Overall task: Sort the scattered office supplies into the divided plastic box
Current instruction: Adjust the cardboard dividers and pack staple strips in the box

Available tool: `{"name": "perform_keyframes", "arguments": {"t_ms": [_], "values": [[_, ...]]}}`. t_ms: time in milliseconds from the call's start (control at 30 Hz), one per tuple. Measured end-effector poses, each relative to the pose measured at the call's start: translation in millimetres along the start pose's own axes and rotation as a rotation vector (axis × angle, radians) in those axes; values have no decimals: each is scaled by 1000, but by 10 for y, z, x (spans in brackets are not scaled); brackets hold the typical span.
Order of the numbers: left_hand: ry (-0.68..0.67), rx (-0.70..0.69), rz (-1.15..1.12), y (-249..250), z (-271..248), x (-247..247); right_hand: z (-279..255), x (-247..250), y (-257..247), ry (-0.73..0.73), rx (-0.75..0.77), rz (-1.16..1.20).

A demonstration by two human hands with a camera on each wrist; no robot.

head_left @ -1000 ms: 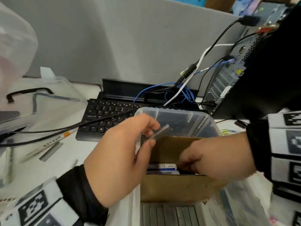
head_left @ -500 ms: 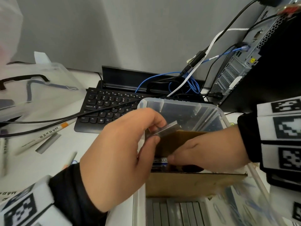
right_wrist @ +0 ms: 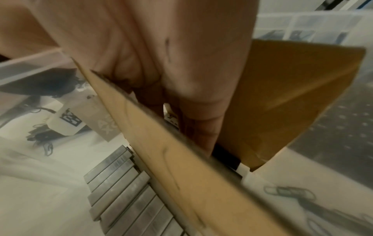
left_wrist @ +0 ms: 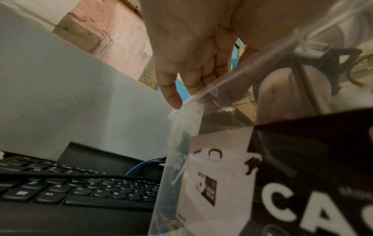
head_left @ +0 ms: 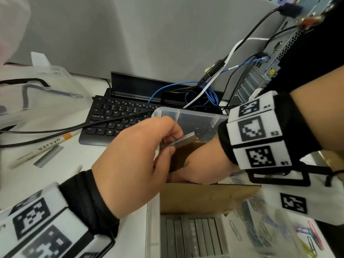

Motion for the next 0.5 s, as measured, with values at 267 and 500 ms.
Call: {"name": "perform_keyframes", "arguments": {"t_ms": [267,500], "values": [[55,-14,6,-19,-2,-12,91,29,-116,-7,-62,-30],[43,-15,3,-32,-1,-14,-18,45,-149,25,-72,-82]]}}
Point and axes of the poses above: each hand's wrist, its own z-axis towards the middle knuckle, its own x-axis out of the back of the hand, y = z × x, the point moved 3 cm from there along z, towards the middle knuckle, and after that the axes turned 3 degrees about -y, right-handed, at the moved point
